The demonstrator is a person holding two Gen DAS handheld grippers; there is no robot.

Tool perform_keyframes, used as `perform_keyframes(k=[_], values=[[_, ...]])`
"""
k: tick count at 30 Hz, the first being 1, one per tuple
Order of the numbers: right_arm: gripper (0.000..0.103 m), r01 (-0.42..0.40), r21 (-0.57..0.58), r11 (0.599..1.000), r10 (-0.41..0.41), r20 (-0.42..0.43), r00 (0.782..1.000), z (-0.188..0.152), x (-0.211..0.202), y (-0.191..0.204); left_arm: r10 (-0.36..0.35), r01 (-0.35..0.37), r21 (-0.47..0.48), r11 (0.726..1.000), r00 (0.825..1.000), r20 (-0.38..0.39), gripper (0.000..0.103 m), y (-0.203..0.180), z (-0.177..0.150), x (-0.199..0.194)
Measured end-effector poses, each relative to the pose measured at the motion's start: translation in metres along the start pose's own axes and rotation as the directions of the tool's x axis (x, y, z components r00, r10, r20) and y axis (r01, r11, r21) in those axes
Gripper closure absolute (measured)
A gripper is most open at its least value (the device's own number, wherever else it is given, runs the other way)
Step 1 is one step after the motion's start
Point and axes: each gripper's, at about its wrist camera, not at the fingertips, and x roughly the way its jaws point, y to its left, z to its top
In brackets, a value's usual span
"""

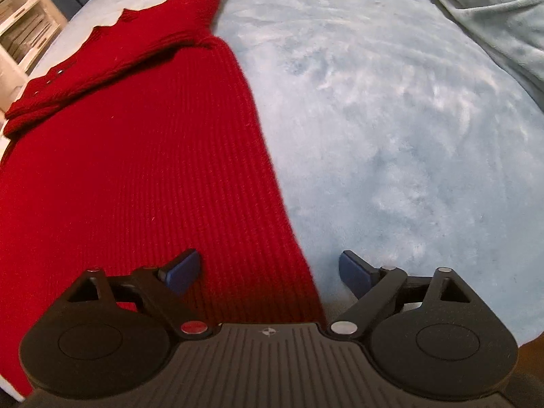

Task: Fold small clothes
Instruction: 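Grasp the cardigan's side edge with the left and right grippers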

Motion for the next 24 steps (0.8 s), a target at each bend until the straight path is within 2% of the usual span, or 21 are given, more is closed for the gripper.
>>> perform_keyframes(k=[4, 8, 13, 18, 19, 20, 21, 23, 24], values=[[0.009, -0.044, -0.061, 0.997, 0.042, -0.029, 0.999, -0.01, -0.002, 0.01, -0.065, 0.067, 0.064, 0.996, 0.997, -0.038, 0.0, -0.008, -0.01, -0.001], [0.009, -0.048, -0.16, 0.986, 0.039, -0.059, 0.997, -0.02, -0.008, 0.02, -0.124, 0.131, 0.084, 0.988, 0.988, -0.089, 0.0, -0.018, -0.018, -0.008], [0.009, -0.029, -0.148, 0.989, 0.017, -0.082, 0.996, -0.021, -0.009, 0.023, -0.084, 0.094, 0.115, 0.989, 0.993, -0.087, 0.0, -0.031, -0.03, -0.01], [0.009, -0.009, -0.134, 0.991, -0.003, -0.091, 0.996, -0.017, -0.007, 0.024, -0.065, 0.071, 0.067, 0.995, 0.994, -0.092, 0.0, -0.031, -0.026, -0.005], [0.015, -0.006, -0.136, 0.991, -0.007, -0.095, 0.995, -0.017, -0.007, 0.024, -0.057, 0.062, 0.057, 0.996, 0.994, -0.09, 0.002, -0.032, -0.026, -0.006], [0.029, 0.001, -0.131, 0.991, -0.014, -0.095, 0.995, -0.016, -0.009, 0.024, -0.045, 0.048, 0.045, 0.998, 0.996, -0.083, 0.017, -0.032, -0.026, -0.009], [0.056, 0.0, -0.124, 0.992, -0.012, -0.095, 0.995, -0.015, -0.012, 0.024, -0.03, 0.032, 0.038, 0.999, 0.997, -0.065, 0.027, -0.034, -0.025, -0.013], [0.083, -0.057, -0.093, 0.994, 0.047, -0.111, 0.993, -0.013, -0.021, 0.022, -0.021, 0.022, 0.008, 1.0, 0.999, -0.027, 0.075, -0.034, -0.024, -0.027], [0.083, -0.096, -0.074, 0.993, 0.086, -0.123, 0.989, -0.012, -0.025, 0.02, -0.029, 0.028, -0.015, 0.999, 0.999, -0.022, 0.081, -0.032, -0.025, -0.034]])
